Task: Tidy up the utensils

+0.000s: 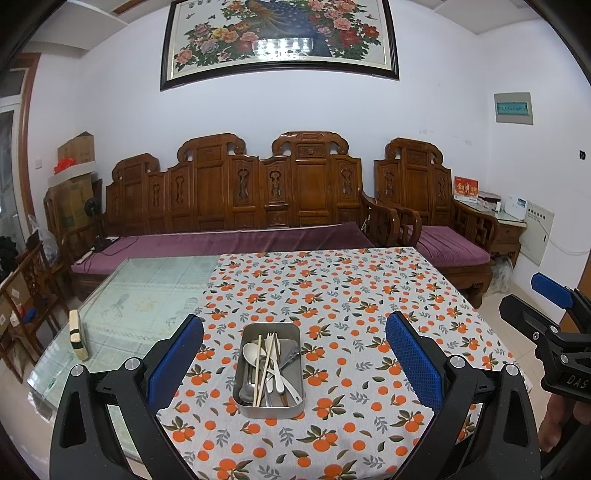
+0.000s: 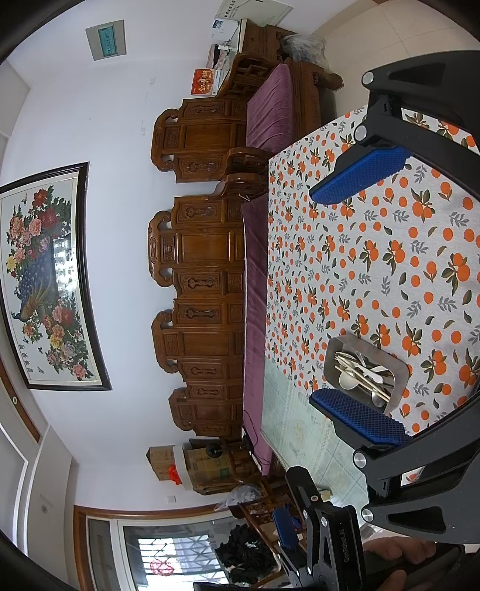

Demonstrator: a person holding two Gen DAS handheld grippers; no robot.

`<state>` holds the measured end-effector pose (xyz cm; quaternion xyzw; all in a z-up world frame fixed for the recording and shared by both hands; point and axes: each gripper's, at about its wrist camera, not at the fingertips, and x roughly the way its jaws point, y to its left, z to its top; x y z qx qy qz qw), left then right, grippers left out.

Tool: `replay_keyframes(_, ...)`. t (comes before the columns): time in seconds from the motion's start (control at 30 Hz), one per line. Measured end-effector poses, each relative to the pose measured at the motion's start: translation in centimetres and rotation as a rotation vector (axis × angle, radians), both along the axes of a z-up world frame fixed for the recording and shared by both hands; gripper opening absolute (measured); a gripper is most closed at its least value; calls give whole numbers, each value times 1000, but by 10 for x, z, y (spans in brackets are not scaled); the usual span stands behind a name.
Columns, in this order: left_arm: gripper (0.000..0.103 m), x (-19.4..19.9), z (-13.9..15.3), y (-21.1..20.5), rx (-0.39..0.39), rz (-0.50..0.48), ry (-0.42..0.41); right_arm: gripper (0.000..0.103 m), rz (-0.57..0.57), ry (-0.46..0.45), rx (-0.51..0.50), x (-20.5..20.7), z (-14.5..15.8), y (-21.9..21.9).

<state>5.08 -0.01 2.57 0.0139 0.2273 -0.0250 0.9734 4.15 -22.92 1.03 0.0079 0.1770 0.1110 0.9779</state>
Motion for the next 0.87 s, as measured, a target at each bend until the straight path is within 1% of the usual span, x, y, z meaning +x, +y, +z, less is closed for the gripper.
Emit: replay_keyframes(0.87,95,-1,7,0,2,-3,-8,100,-1,1,1,0,0,-1)
